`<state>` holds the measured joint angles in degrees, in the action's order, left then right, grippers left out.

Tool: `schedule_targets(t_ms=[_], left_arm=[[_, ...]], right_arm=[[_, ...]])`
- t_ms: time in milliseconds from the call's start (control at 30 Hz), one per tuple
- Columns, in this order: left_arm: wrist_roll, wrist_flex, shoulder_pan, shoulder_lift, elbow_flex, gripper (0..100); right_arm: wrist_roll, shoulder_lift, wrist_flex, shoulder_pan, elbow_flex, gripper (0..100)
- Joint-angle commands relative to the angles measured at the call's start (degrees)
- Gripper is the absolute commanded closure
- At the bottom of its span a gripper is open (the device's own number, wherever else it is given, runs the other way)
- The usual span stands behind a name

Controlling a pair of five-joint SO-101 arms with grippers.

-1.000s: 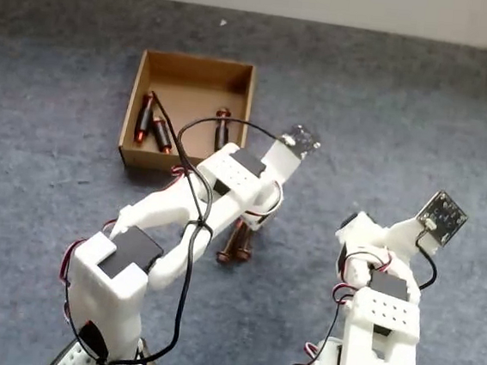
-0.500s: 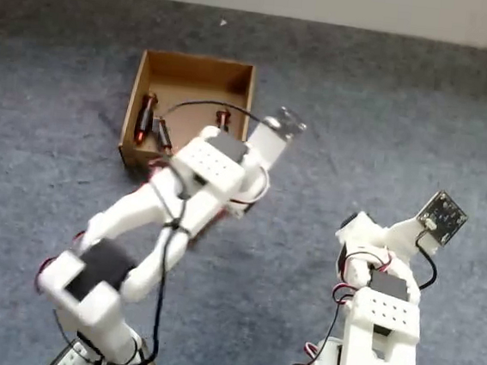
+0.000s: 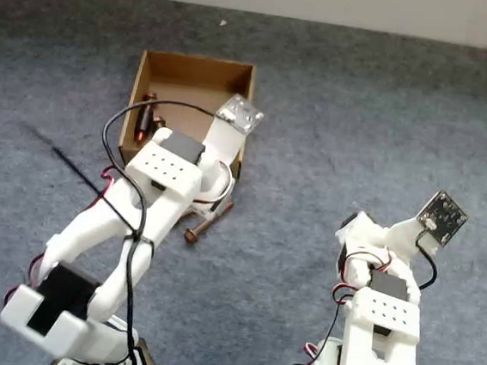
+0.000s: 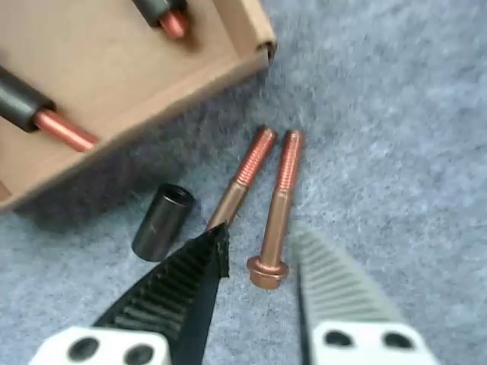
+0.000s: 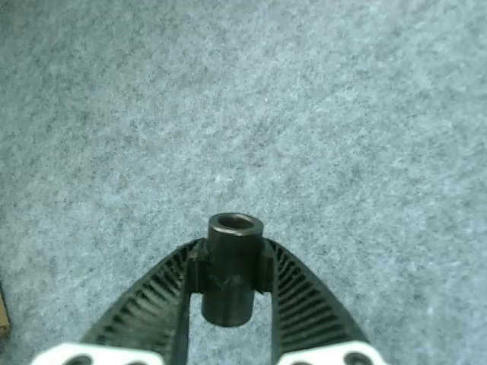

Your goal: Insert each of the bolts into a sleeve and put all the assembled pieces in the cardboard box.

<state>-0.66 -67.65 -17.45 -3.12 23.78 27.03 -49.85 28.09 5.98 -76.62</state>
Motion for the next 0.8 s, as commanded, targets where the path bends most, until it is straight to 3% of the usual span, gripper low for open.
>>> schedule_targets(t_ms=[0,200,333,533,667,767], left_arm=[[0.3,-0.2,0.6,5.6,-2.9,78],[0.1,1.9,0.4,17.9,-11.1,84],[-3.7,1.5,0.7,24.6,-17.2,88],[-4.6,0.5,0.1,29.1,-21.1,99],[-4.6,-1.5,-0.9,29.5,-21.8,99],[-4.5,-3.6,-2.2,29.5,-21.8,94]], right_arm=[[0.5,-1.5,-1.3,0.3,0.4,99.3],[0.3,-1.5,-1.3,0.3,0.3,99.3],[0.3,-1.5,-1.3,0.3,0.3,99.3],[0.2,-1.5,-1.3,0.3,0.3,99.3],[0.2,-1.5,-1.3,0.3,0.3,99.3],[0.2,-1.5,-1.3,0.3,0.3,99.3]])
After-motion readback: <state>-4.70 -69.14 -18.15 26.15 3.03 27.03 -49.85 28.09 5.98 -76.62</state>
